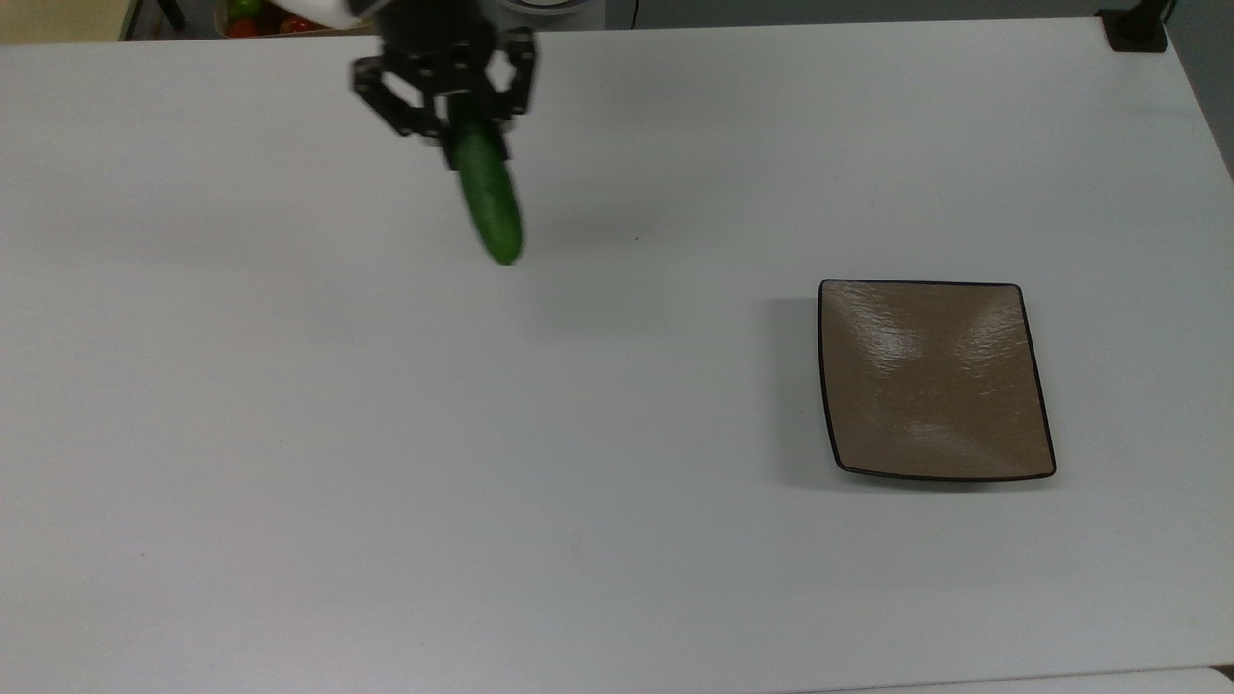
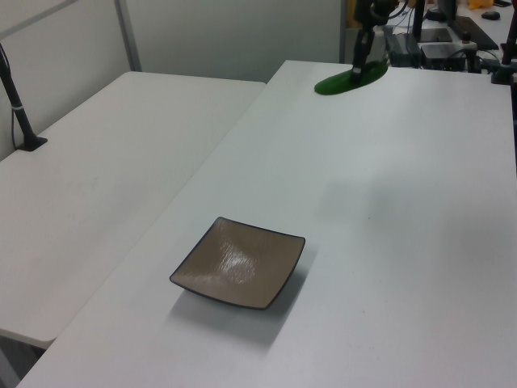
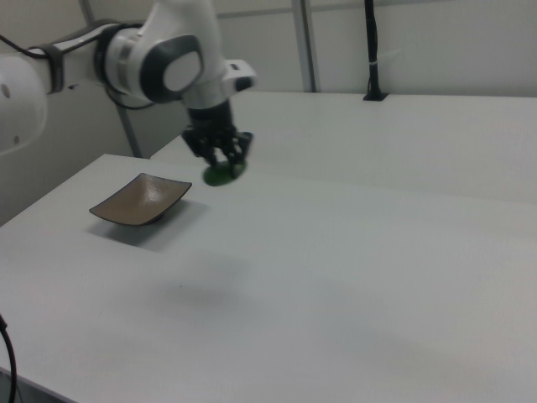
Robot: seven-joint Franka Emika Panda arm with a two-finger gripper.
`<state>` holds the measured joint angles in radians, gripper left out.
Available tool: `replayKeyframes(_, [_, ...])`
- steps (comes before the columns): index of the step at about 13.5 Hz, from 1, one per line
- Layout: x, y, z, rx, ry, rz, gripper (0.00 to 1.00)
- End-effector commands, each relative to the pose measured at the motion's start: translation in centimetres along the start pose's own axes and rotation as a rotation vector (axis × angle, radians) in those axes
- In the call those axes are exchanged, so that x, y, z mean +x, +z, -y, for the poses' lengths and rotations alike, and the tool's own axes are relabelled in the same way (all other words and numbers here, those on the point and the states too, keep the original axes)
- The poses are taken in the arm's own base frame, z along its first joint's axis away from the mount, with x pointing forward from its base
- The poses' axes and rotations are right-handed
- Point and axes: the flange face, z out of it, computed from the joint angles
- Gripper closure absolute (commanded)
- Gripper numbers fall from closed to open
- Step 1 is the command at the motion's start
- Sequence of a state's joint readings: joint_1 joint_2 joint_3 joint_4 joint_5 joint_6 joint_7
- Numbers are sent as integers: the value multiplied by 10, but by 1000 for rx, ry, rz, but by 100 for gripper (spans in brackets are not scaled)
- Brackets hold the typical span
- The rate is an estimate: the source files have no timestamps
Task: Cucumber placed on a ceramic plate
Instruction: 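Lift the cucumber and carry it toward the brown plate, then lower the cucumber onto the plate and open the gripper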
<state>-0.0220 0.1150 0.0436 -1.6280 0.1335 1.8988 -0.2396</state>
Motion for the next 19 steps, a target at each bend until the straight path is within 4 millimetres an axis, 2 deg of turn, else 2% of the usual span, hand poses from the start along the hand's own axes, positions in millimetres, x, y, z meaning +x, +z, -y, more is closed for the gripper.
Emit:
replayKeyframes(1, [18, 7, 91, 40, 68, -51, 95])
replayKeyframes(3, [40, 21, 157, 78, 122, -117, 95])
replayKeyframes(4, [48, 34, 183, 97, 148, -155, 95])
replayKeyframes(5, [54, 44, 201, 114, 152, -190, 95])
replayKeyframes(7, [63, 82, 253, 140, 126, -258, 94])
replayKeyframes(8, [64, 93, 269, 137, 108, -277, 93])
replayKeyframes(9, [67, 102, 280, 132, 99, -301, 93])
replayKeyframes(11, [69, 133, 298, 119, 93, -314, 93])
replayKeyframes(12, [70, 151, 314, 119, 86, -334, 93])
replayKeyframes(14, [68, 188, 324, 102, 103, -323, 90])
replayKeyframes(16, [63, 209, 344, 118, 91, -342, 90])
replayKeyframes(18, [60, 235, 347, 107, 74, -335, 88])
replayKeyframes(19, [58, 251, 348, 105, 71, -326, 83])
